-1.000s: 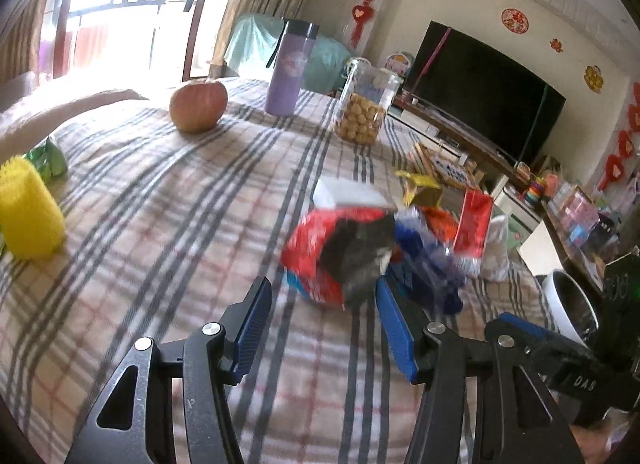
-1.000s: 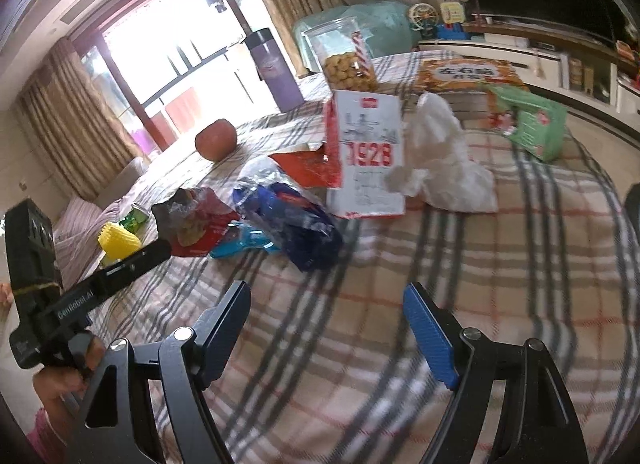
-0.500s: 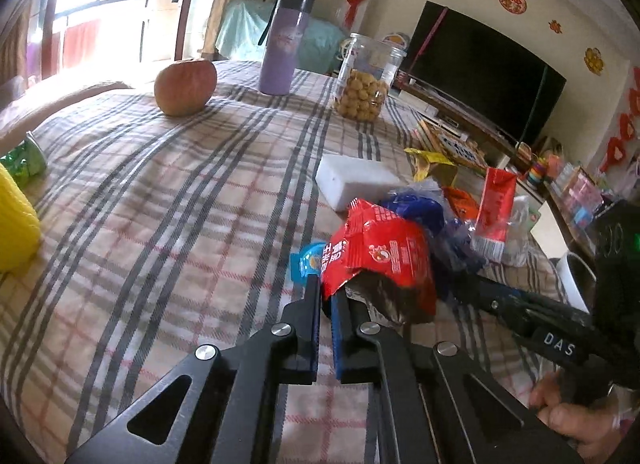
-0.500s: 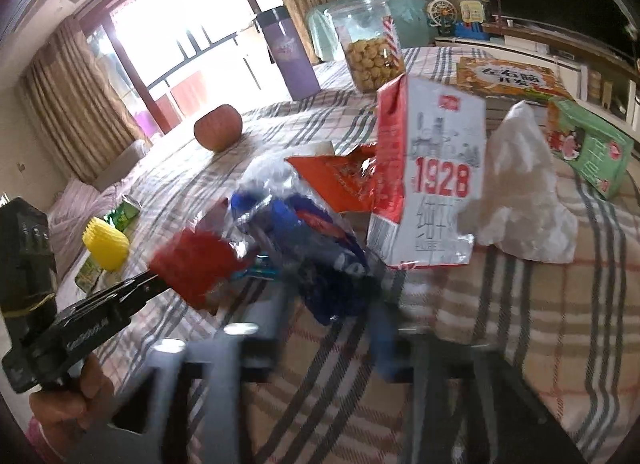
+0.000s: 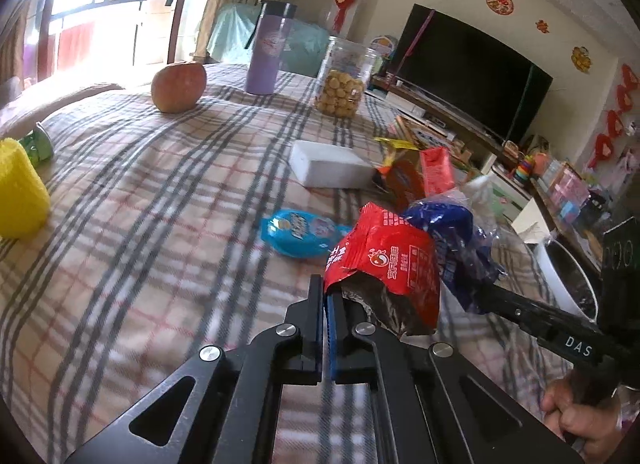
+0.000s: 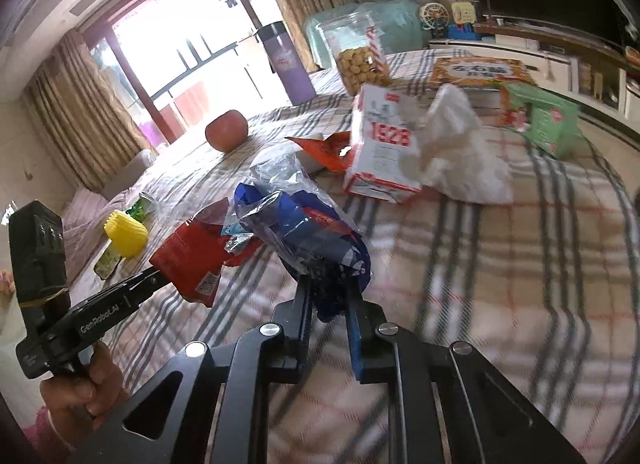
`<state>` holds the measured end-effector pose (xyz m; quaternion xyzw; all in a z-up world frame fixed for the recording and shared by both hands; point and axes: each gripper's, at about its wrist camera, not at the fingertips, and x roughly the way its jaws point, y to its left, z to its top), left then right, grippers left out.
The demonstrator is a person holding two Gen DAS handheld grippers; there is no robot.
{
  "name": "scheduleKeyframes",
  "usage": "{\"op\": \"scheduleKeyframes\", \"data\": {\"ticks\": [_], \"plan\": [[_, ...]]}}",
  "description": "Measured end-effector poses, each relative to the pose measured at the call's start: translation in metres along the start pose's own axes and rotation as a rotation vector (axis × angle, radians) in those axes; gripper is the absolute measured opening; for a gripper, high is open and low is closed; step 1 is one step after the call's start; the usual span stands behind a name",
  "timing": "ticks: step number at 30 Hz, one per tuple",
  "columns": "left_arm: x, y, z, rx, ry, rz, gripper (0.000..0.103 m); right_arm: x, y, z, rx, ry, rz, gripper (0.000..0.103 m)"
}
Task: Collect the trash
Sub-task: 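Carry the red snack bag and blue plastic bag over the trash bin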
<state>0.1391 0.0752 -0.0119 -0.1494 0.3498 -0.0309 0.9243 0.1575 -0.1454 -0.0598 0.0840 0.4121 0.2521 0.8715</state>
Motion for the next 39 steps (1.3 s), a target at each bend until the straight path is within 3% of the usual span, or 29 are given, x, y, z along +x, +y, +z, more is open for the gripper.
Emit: {"op": "scheduleKeyframes", "data": {"ticks": [24,39], "plan": [[0.022,-0.117,-0.010,0.169,0.059,-0.182,0.000,-0.098,-0.086,-0.029,0.161,-0.109,-0.157,0.015],[0.063,-0.195,-0.001,0.276,0.081,-0.275,0.000,-0.155,-0.144,-0.037,0.259,-0.194,-0.268,0.015]]}}
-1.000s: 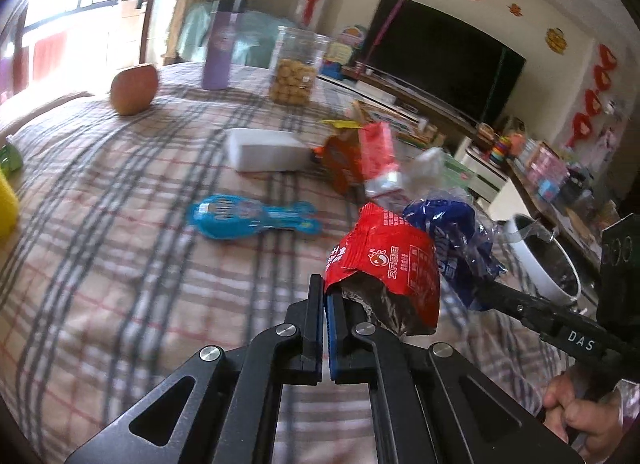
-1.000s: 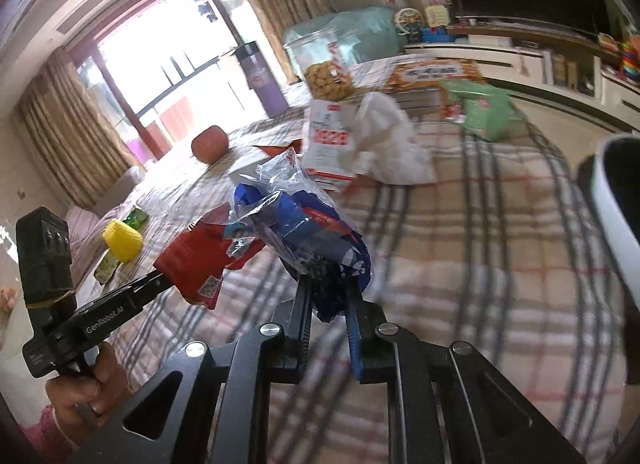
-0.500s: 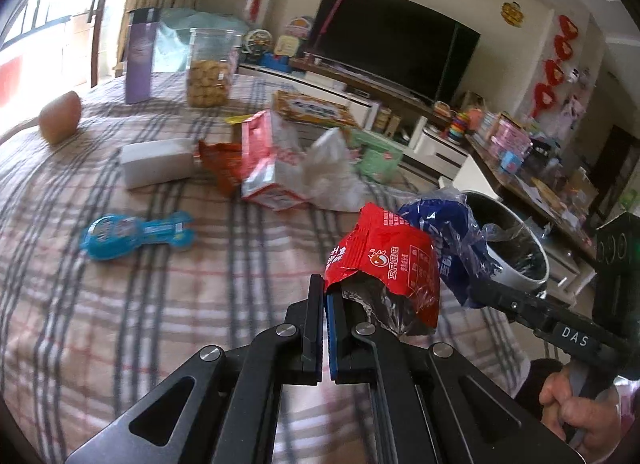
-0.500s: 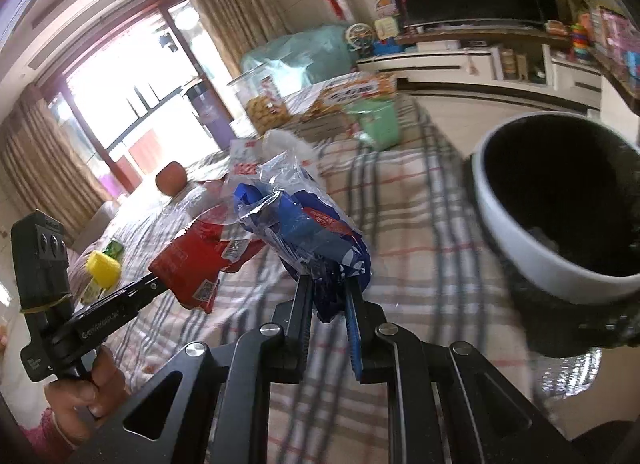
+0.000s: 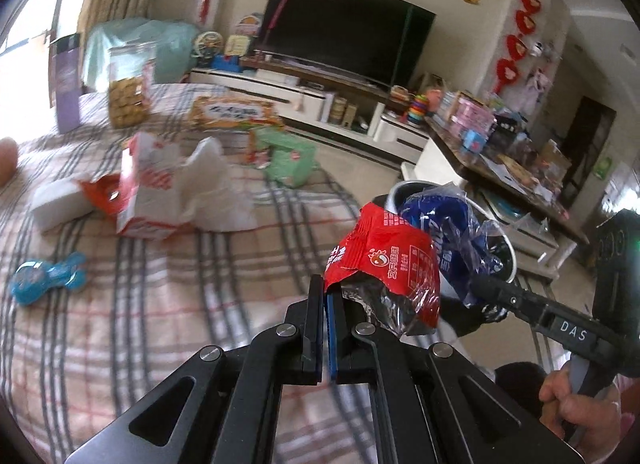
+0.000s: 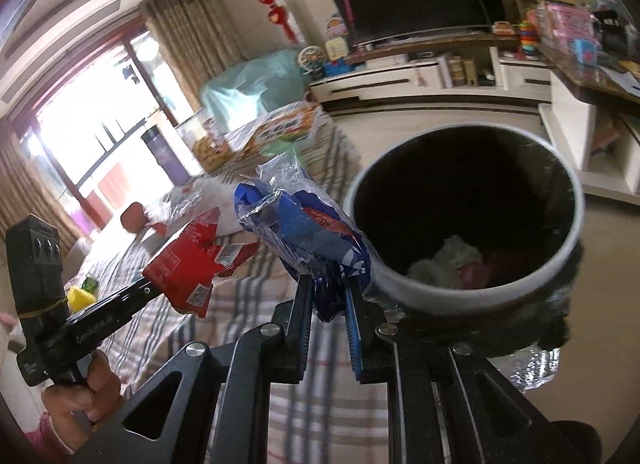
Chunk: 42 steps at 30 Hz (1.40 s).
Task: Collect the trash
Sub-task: 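Carry the red snack bag and blue plastic bag over the trash bin, then open both grippers to drop the bags into the bin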
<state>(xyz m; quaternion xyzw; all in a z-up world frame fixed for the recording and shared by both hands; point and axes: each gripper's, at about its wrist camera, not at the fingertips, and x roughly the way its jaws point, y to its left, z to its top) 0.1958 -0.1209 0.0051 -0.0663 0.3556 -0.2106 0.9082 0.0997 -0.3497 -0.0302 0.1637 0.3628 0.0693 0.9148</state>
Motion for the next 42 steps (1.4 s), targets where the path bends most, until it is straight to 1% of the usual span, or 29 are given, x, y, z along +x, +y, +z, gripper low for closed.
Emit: {"op": "scheduleKeyframes", "data": {"ticks": [7,12,21,29,42], "plan": [[0.025,-0.018,0.013,0.039,0.011,-0.030,0.000,-0.013,-0.029,0.010,0.040,-0.029,-0.056,0.015],[0.046,-0.031,0.022,0.059,0.018,-0.040,0.000,-0.018,-0.048,0.015,0.067,-0.033,-0.088,0.015],[0.076,-0.051,0.033,0.095,0.030,-0.048,0.000,-0.017,-0.070,0.022,0.094,-0.033,-0.115,0.015],[0.094,-0.059,0.038,0.108,0.043,-0.046,0.000,-0.016,-0.081,0.030,0.098,-0.035,-0.133,0.015],[0.113,-0.074,0.048,0.121,0.059,-0.044,0.000,-0.011,-0.090,0.037,0.100,-0.025,-0.142,0.016]]}}
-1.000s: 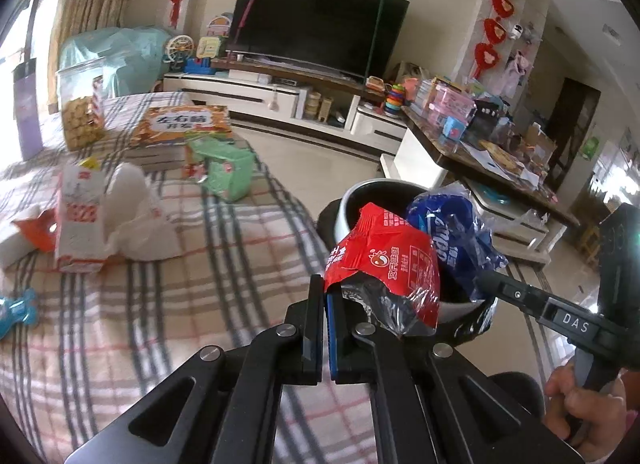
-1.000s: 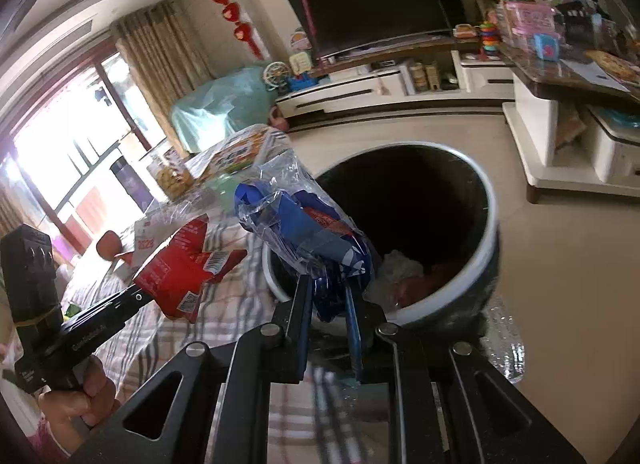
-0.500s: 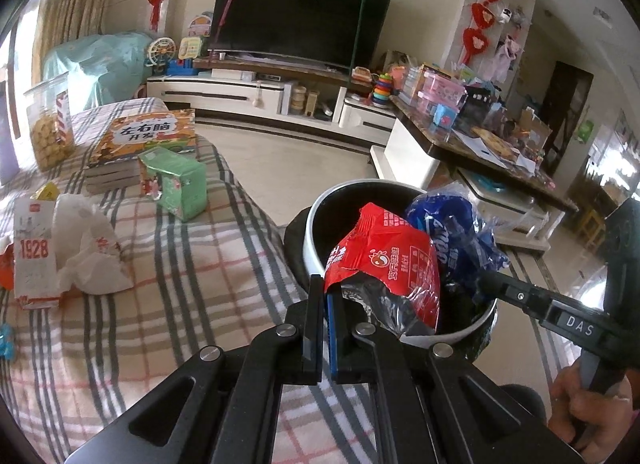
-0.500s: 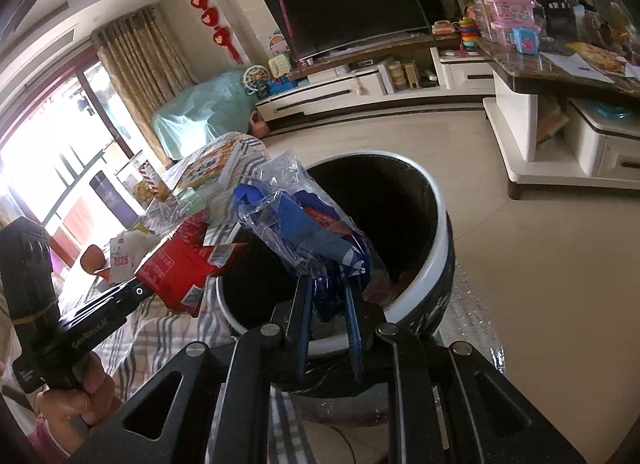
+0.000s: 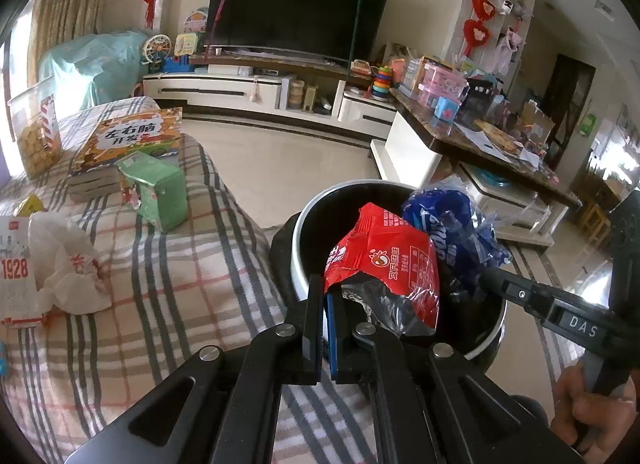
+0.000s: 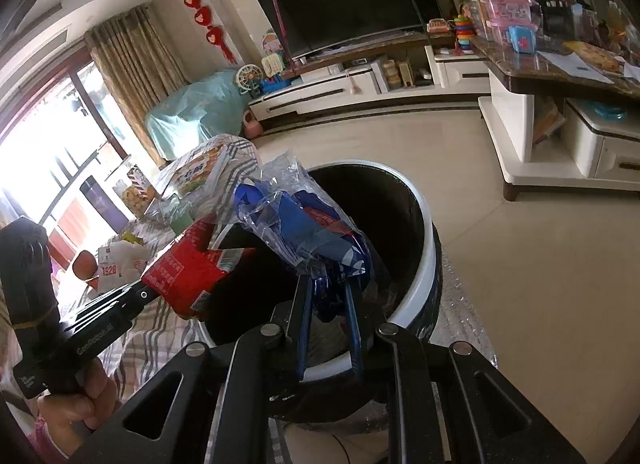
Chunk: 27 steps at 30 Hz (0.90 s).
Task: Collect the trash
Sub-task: 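Open both grippers to drop the bags into the bin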
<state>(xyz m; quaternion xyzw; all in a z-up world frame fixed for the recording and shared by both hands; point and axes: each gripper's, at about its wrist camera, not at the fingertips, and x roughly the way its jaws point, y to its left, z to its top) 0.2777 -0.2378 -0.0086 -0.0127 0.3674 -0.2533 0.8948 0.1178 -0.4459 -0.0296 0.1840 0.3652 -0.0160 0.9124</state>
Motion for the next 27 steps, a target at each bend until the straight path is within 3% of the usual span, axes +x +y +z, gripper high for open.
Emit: {"op": "scheduleKeyframes", "data": {"ticks": [8,12,13,16,19,22,25,27], "plan": [[0.006,-0.012,0.005,0.018,-0.002,-0.002,0.002,0.007,-0.004,0.007,-0.003,0.013,-0.020,0.016],[0.011,-0.015,0.007,0.023,0.018,-0.012,0.013,0.009,-0.006,0.012,-0.008,0.013,-0.037,0.021],[0.011,-0.014,0.007,0.023,0.018,-0.010,0.019,0.009,-0.006,0.013,-0.006,0.010,-0.038,0.027],[0.006,-0.013,0.005,0.020,0.009,-0.007,0.022,0.003,-0.007,0.013,0.000,-0.010,-0.040,0.043],[-0.002,-0.007,0.000,0.001,0.004,-0.005,0.035,0.000,-0.006,0.012,0.008,-0.020,-0.037,0.055],[-0.014,0.004,-0.008,-0.027,-0.016,0.008,0.048,-0.003,0.000,0.008,0.009,-0.030,-0.029,0.061],[-0.028,0.019,-0.019,-0.058,-0.025,0.019,0.049,-0.004,0.009,0.004,0.009,-0.035,-0.013,0.073],[-0.039,0.030,-0.027,-0.079,-0.029,0.032,0.051,-0.004,0.016,0.001,0.002,-0.033,0.002,0.074]]}}
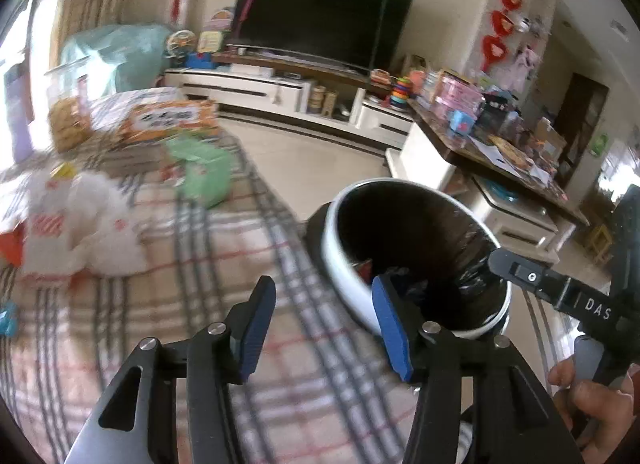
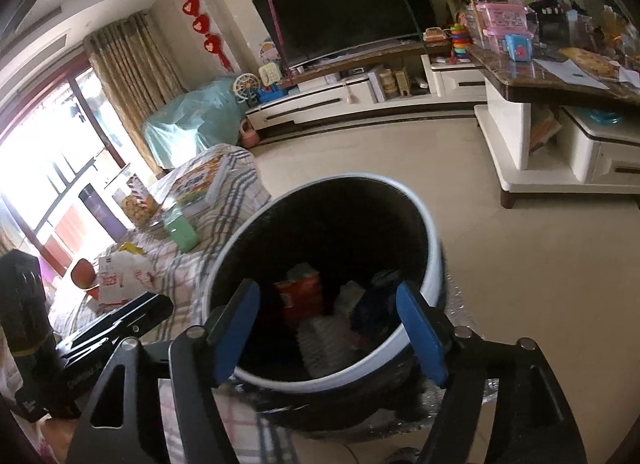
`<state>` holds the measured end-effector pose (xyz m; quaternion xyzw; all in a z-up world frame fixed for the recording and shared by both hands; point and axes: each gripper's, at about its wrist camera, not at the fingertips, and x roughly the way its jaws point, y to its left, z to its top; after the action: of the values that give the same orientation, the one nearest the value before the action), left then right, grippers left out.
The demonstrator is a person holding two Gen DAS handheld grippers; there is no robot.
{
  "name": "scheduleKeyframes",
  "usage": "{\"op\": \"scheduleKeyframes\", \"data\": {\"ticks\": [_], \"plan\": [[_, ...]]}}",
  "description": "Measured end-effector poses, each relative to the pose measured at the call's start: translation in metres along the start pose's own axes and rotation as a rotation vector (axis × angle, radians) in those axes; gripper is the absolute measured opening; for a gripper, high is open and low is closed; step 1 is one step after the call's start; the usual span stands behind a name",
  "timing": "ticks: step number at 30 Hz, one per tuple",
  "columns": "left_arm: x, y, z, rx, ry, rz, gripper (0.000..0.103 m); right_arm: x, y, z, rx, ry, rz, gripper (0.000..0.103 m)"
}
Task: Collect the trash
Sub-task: 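Open both grippers to drop the bags into the bin, then move both open grippers back over the table trash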
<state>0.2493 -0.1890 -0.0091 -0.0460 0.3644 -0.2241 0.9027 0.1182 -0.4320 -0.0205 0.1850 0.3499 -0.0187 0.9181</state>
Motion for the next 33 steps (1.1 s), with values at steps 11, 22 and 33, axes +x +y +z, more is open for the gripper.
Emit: {"op": "scheduleKeyframes", "data": {"ticks": [11,22,33], "plan": [[-0.061,0.069,-0.036,-0.108,-0.027,0.098,0.053,0.010,0.062,-0.021,-0.058,0.039,0.106,0.082],[-0.108,0.111,-0.067,-0.185,-0.051,0.167,0.053,0.031,0.130,-0.049,-0.155,0.113,0.194,0.082],[-0.137,0.135,-0.083,-0.240,-0.053,0.235,0.053,0.055,0.178,-0.067,-0.217,0.157,0.248,0.082]]}}
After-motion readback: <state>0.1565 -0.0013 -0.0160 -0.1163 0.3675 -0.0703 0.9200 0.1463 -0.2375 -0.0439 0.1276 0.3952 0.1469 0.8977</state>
